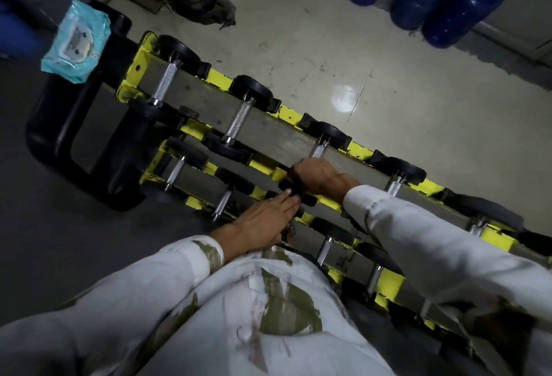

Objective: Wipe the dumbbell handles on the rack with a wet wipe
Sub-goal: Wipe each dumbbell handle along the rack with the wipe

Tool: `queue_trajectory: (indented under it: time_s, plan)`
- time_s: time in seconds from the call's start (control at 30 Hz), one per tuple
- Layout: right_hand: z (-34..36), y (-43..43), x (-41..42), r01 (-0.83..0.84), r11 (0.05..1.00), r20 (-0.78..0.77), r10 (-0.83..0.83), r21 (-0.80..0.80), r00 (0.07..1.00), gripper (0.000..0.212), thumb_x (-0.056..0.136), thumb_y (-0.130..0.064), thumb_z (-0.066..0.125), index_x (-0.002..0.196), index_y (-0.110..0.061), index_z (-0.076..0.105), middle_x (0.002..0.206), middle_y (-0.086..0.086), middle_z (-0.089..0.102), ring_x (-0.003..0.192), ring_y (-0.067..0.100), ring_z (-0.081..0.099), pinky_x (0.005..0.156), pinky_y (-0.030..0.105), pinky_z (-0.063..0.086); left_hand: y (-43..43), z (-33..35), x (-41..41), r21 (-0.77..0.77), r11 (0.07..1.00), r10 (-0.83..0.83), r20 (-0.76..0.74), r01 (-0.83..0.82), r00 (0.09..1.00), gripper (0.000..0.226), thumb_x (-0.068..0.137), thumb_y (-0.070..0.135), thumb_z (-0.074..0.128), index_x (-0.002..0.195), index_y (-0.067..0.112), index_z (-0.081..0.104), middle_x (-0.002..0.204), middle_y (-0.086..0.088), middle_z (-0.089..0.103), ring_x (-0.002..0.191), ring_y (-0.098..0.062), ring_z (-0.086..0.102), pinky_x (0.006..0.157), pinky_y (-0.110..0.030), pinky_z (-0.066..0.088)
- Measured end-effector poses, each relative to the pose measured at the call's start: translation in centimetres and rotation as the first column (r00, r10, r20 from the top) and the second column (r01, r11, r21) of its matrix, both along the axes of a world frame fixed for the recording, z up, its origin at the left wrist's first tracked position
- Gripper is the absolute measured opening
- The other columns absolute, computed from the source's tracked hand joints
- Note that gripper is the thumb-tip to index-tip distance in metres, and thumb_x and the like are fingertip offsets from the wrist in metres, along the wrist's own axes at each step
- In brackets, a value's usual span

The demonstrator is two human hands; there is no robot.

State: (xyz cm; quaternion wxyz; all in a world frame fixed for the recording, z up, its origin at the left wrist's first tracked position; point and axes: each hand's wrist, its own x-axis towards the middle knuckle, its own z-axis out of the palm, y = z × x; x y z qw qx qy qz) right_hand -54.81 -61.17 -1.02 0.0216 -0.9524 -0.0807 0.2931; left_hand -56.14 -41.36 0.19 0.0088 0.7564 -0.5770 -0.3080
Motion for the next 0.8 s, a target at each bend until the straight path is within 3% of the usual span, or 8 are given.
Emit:
queue_trajectory:
  time_s: [0.1, 0.2, 0.3, 0.43, 0.53, 0.67, 0.73, 0.8]
  plan:
    - [-0.1, 0.2, 1.0, 0.064, 0.998, 0.017, -0.064, 0.003, 0.998, 0.023, 0.098, -0.031, 0.053, 0.095, -0.016, 0.070, 0.098, 0.009, 0.072, 0.088, 0.032, 0.070, 0.067, 0.033, 0.050, -0.1, -0.1, -0.2, -0.003, 1.000, 0.021, -0.001, -0.021, 1.000, 0.086, 0.091, 0.019, 0.066, 0.162, 0.004, 0.020, 0.171, -0.013, 0.014, 0.159, -0.029, 0.006, 0.125, -0.041, 0.026]
    - [0.4, 0.0, -0.5, -0.056, 0.998, 0.091, 0.053, 0.036, 0.994, 0.013, 0.093, -0.026, 0.061, 0.098, -0.017, 0.069, 0.098, 0.005, 0.067, 0.087, 0.029, 0.068, 0.067, 0.037, 0.056, 0.1, -0.3, -0.2, -0.008, 0.999, 0.042, -0.011, -0.042, 0.999, 0.087, 0.091, 0.018, 0.065, 0.163, 0.006, 0.018, 0.171, -0.011, 0.013, 0.159, -0.028, 0.007, 0.125, -0.042, 0.027]
    - [1.3, -2.3, -1.2, -0.110, 0.994, 0.167, 0.103, 0.030, 0.981, 0.017, 0.094, -0.025, 0.057, 0.106, -0.019, 0.067, 0.102, 0.002, 0.062, 0.084, 0.026, 0.066, 0.057, 0.033, 0.048, 0.2, -0.4, -0.4, -0.026, 0.998, 0.052, -0.017, -0.052, 0.999, 0.093, 0.092, 0.019, 0.067, 0.164, 0.008, 0.011, 0.173, -0.005, 0.000, 0.159, -0.024, 0.000, 0.126, -0.041, 0.025]
    - [1.6, -5.4, -0.1, 0.126, 0.988, 0.353, -0.086, -0.090, 0.932, 0.030, 0.091, -0.009, 0.056, 0.116, -0.021, 0.064, 0.112, 0.001, 0.063, 0.080, 0.030, 0.068, 0.054, 0.033, 0.049, 0.2, -0.3, -0.4, -0.026, 0.999, 0.046, -0.027, -0.046, 0.999, 0.097, 0.093, 0.021, 0.069, 0.165, 0.011, 0.004, 0.172, 0.001, -0.014, 0.159, -0.020, -0.006, 0.126, -0.037, 0.025]
    - [1.2, -3.6, -0.2, 0.036, 0.997, 0.202, -0.023, -0.062, 0.979, 0.022, 0.095, -0.014, 0.055, 0.116, -0.018, 0.060, 0.109, 0.004, 0.065, 0.081, 0.029, 0.068, 0.057, 0.033, 0.047, 0.1, -0.1, -0.2, -0.007, 1.000, 0.029, -0.022, -0.029, 0.999, 0.096, 0.094, 0.021, 0.067, 0.165, 0.010, 0.003, 0.172, 0.001, -0.015, 0.159, -0.020, -0.005, 0.125, -0.038, 0.028]
    - [2.0, -2.9, 2.3, 0.055, 0.972, 0.171, -0.016, -0.228, 0.985, 0.017, 0.096, -0.016, 0.051, 0.107, -0.017, 0.064, 0.102, 0.006, 0.071, 0.089, 0.031, 0.069, 0.061, 0.032, 0.041, 0.1, -0.4, -0.3, -0.007, 1.000, 0.025, -0.003, -0.025, 1.000, 0.095, 0.092, 0.020, 0.067, 0.165, 0.009, 0.007, 0.172, -0.001, -0.012, 0.159, -0.021, -0.004, 0.125, -0.042, 0.029]
    - [2.1, -2.3, 2.8, 0.060, 0.965, 0.085, -0.039, -0.257, 0.996, 0.022, 0.098, -0.015, 0.049, 0.111, -0.015, 0.067, 0.107, 0.008, 0.071, 0.094, 0.031, 0.069, 0.065, 0.032, 0.041, 0.0, -0.5, -0.4, -0.012, 0.999, 0.036, 0.007, -0.036, 0.999, 0.091, 0.091, 0.019, 0.067, 0.164, 0.008, 0.014, 0.173, -0.005, -0.001, 0.159, -0.023, 0.000, 0.125, -0.042, 0.029]
    - [2.0, -1.1, 2.7, 0.015, 0.988, -0.080, -0.028, -0.155, 0.996, 0.021, 0.098, -0.020, 0.051, 0.108, -0.014, 0.069, 0.103, 0.007, 0.071, 0.086, 0.030, 0.067, 0.067, 0.032, 0.045, -0.2, -0.4, -0.4, -0.032, 0.999, 0.037, 0.011, -0.036, 0.999, 0.084, 0.090, 0.017, 0.067, 0.162, 0.007, 0.023, 0.171, -0.009, 0.014, 0.159, -0.026, 0.007, 0.123, -0.043, 0.031]
